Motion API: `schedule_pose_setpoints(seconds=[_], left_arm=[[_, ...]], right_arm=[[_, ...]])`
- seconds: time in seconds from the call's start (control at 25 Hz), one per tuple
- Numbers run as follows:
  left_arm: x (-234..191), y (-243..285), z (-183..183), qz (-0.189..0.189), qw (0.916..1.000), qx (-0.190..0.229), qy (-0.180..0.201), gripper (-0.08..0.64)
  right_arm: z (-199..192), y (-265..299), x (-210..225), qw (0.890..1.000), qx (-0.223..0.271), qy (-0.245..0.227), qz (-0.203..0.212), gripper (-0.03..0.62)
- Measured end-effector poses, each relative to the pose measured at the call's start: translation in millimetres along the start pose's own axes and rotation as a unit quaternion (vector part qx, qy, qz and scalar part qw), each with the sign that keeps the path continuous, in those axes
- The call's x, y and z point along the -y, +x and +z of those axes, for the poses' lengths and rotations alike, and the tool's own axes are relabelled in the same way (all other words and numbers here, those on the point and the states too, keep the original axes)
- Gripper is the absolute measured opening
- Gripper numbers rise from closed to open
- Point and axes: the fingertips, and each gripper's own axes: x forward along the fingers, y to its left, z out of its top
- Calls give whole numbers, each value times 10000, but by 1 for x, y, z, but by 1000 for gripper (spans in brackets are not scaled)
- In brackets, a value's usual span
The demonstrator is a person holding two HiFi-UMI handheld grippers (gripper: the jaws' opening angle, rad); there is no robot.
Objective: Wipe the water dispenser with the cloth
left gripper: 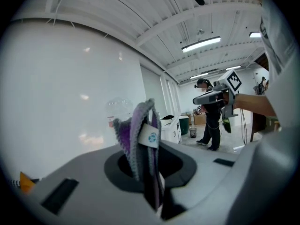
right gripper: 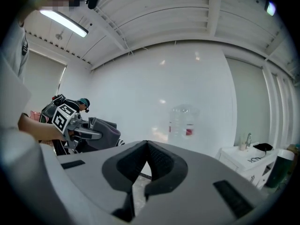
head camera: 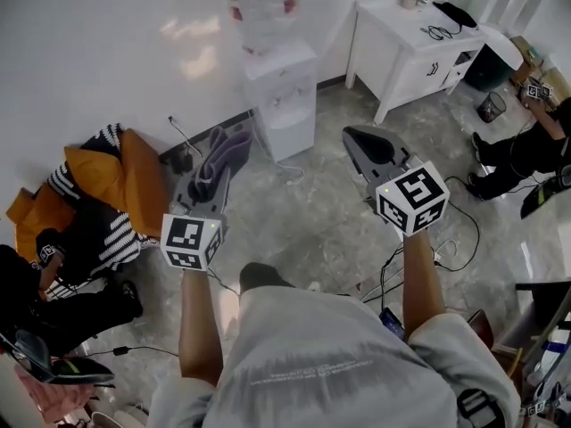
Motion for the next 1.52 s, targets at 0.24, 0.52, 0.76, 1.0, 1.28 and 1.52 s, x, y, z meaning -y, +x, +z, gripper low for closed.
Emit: schedule_pose_setpoints(seconds=[0.24,0.52,0.76,1.0,1.28,1.52], left_arm=[[-26,27,-9,106,9999,-7,-76,52],[-99,73,-57,222,9988,-156,-410,52],[-197,122,-89,276,9983,-306,-421,52],[-283,166,-121,209,9970,-504,-557,52],[-345,227,-203,149,9887,-1049,-1065,52],[-366,294,-281,66,9765,-1292,-1721,52]], right_arm=[[-12,32,19,9999,-24,27,-103,14],[-38,111,21,9989,-441,-90,-87,14],[-38,211,41,9975,-560,152,-416,14],[-40,297,58,9934,-663,554,-749,14],[-78,372,65,9870,-1158,719,-846,14],[-111,411,89,9793,-1542,755,-1075,14]])
